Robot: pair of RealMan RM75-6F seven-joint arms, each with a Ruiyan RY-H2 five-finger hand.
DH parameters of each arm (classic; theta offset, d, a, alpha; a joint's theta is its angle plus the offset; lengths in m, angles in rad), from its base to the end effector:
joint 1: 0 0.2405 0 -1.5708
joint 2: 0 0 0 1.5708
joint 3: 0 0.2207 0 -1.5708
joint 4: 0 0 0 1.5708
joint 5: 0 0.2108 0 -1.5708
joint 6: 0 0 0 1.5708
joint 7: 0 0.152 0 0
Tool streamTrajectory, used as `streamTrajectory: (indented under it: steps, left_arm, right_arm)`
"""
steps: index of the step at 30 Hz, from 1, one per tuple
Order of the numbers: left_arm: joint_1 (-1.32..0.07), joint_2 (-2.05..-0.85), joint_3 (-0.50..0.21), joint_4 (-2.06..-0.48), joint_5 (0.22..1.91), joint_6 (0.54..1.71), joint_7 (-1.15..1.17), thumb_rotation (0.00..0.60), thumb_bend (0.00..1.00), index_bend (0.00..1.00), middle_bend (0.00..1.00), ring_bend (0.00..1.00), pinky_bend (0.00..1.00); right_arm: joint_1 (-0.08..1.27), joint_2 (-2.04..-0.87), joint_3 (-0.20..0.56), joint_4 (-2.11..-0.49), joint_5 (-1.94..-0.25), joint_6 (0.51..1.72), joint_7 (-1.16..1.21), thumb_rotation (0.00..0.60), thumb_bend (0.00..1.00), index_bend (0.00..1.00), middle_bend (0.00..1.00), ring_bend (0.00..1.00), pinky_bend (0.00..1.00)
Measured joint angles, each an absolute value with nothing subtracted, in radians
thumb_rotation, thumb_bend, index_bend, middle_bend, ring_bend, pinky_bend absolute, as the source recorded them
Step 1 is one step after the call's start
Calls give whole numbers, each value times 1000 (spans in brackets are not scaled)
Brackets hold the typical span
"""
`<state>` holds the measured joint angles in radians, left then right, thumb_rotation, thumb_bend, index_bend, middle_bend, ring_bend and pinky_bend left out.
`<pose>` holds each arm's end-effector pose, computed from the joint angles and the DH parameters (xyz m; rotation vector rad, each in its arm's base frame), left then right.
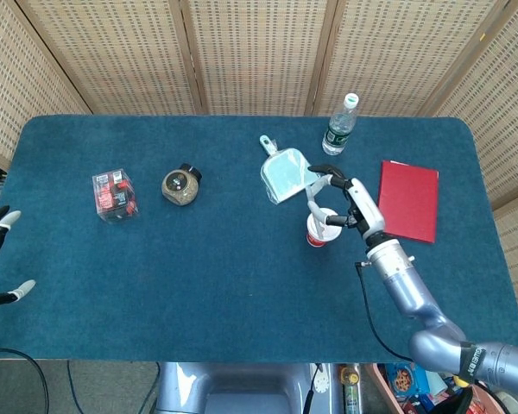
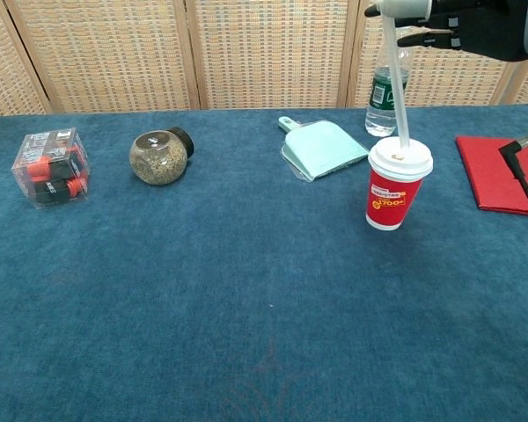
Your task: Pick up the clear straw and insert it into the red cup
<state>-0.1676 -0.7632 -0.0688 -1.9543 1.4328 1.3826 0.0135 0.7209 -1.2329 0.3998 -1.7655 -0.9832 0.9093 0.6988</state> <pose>-0.2311 0.2047 0.1978 -1.4492 -0.9164 -0.8763 -0.0820 -0.3557 0.0819 1.1553 -1.9475 1.6886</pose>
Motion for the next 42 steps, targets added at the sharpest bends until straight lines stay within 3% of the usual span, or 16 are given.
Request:
streamTrajectory:
  steps: [11,42]
  left_arm:
    - [-173,-766,-73,-1960,1421,1375,27,600,198,0,0,0,0]
    - [-174,-774,-73,-1939,1409,1366,16,600,198,0,0,0,0]
  right_arm:
    - [729,-1314,424,-1712,-1001,923,673,600,506,692,247,0,74]
    - [720,-1365,435,-1629,-1010,884,631,600,516,692,247,0,74]
